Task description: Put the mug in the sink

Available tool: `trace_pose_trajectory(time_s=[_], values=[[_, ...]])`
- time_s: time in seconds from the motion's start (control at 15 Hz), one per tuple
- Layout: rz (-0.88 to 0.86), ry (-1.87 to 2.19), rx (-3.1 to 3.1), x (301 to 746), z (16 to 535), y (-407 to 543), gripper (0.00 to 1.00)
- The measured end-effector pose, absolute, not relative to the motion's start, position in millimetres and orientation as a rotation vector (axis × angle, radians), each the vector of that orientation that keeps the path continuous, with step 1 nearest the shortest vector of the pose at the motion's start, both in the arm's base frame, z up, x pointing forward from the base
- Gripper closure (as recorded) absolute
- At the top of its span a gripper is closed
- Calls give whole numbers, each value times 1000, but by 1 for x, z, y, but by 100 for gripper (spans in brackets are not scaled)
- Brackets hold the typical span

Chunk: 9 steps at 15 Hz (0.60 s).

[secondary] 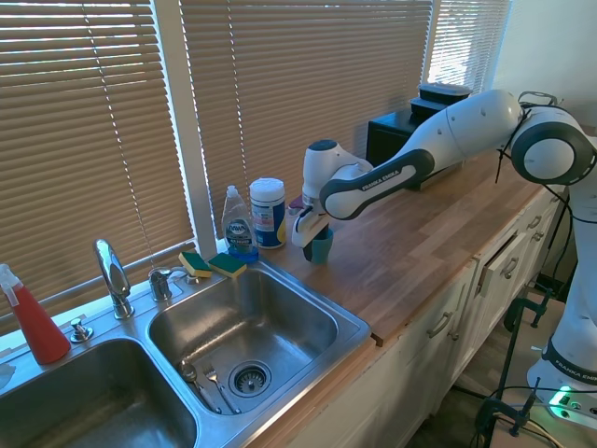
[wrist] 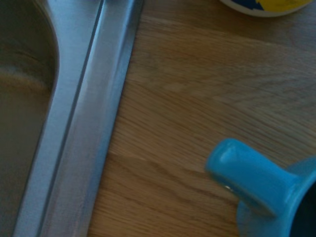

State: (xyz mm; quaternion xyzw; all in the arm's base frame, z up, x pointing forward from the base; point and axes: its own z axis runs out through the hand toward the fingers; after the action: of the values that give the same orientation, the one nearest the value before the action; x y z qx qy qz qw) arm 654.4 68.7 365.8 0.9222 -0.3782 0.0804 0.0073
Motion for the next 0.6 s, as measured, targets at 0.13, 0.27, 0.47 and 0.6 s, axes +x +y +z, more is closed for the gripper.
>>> trace_pose_trajectory(time_s=[0.13,0.27,0.47,0.6], values=[[239,-1191,2882,655,362,68,100],[232,-1200,2879,655,359,65,100],[230,-1213,2874,656,358,61,100],[230,-1216,2872,656,357,60,100]])
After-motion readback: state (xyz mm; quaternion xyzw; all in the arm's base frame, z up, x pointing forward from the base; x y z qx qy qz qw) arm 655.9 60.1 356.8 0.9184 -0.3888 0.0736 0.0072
